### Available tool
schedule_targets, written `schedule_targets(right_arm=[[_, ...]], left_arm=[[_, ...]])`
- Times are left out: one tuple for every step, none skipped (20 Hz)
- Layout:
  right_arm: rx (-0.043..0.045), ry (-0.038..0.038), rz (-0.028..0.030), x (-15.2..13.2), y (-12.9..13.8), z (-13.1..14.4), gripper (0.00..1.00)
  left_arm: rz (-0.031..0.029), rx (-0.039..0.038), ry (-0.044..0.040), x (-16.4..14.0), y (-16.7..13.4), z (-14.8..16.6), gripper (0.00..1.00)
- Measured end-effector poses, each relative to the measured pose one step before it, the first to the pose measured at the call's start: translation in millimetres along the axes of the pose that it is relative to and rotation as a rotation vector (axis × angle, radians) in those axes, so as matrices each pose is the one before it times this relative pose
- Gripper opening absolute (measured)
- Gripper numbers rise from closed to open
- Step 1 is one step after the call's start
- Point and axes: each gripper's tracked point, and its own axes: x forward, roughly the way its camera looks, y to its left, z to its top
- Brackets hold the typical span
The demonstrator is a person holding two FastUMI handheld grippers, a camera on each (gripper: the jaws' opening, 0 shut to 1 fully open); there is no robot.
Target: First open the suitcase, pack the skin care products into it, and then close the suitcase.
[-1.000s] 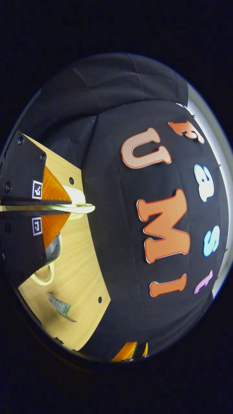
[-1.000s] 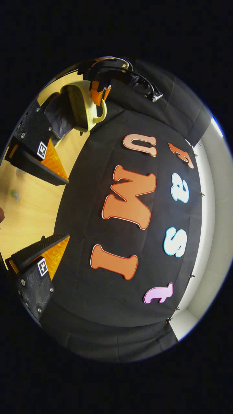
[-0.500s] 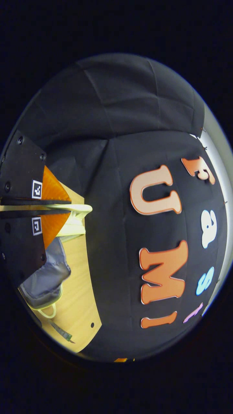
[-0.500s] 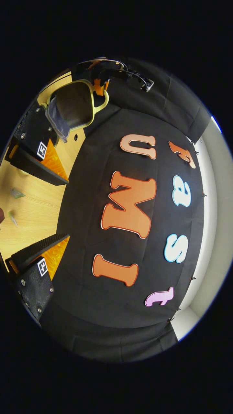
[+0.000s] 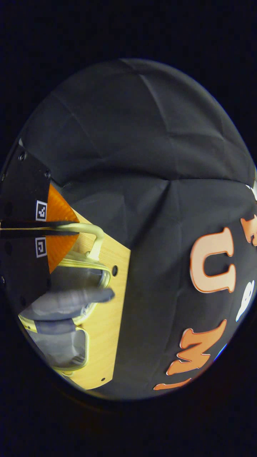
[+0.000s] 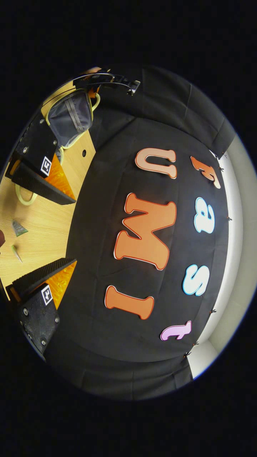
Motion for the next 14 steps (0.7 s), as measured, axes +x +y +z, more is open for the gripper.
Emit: schedule_targets(right_arm=[[-0.00609, 0.00317, -0.00213, -0.06, 1.00, -1.14, 0.95], [-0.00668, 0.00286, -0.00261, 1.13, -0.19, -0.15, 0.94], [-0.00366, 0.00367, -0.00193, -1.80, -0.10, -0.86, 0.95], [0.00171, 0.00510, -0.00082, 0.25, -0.16, -1.25, 0.95], [0.00410, 0.00585, 0.00176, 1.90, 0.83, -1.75, 0.95], [0.00015, 0.00528, -0.00166, -0.09, -1.12, -2.00, 0.95], [-0.00343, 0.00434, -0.00342, 0.58, -1.25, -1.42, 0.95], [-0.00536, -0.00158, -0.00635, 0.37, -1.35, -0.28, 0.95], [-0.00474, -0.00034, -0.00221, 1.21, -1.52, -0.84, 0.95], [-0.00082, -0.00190, -0.00744, 1.42, -2.65, -2.97, 0.95], [0.00595, 0.00077, -0.00061, 2.13, -2.57, -2.92, 0.95], [0.00787, 0.00361, 0.00256, 0.11, -4.66, -1.17, 0.95], [0.00333, 0.00337, 0.00202, 0.29, -3.57, -1.36, 0.94], [-0.00397, -0.00110, -0.00005, -1.28, -3.69, -1.99, 0.95]], left_arm=[[-0.00732, -0.02508, 0.02274, 14.05, -5.31, -9.82, 0.02], [0.00529, -0.02521, 0.03066, 9.50, 3.17, -10.82, 0.02], [-0.00097, -0.01954, 0.02359, 7.24, 4.35, -10.67, 0.02], [0.01380, -0.01386, 0.02905, 9.90, 5.47, -11.09, 0.05], [0.03878, -0.00840, 0.02515, 6.08, 6.23, -6.46, 0.11], [0.04729, 0.00723, 0.00914, 6.07, 6.39, -2.17, 0.14], [0.03000, -0.00135, 0.00569, -0.31, 1.43, 1.47, 0.21], [0.04260, -0.02786, -0.00865, -3.27, 1.25, 6.08, 0.21], [-0.01327, -0.02413, -0.04999, -3.38, -9.76, 7.84, 0.43], [-0.03303, -0.02151, -0.05151, -2.98, -13.58, 8.16, 0.65], [-0.01209, -0.00904, -0.03628, -8.25, -8.70, 8.49, 0.69], [-0.00438, 0.00724, -0.02238, -10.38, -6.37, 9.07, 0.79], [0.00507, 0.00774, -0.02264, -15.61, -2.84, 8.44, 0.83], [-0.01215, -0.00353, -0.02029, -13.64, -9.85, 7.95, 0.84]])
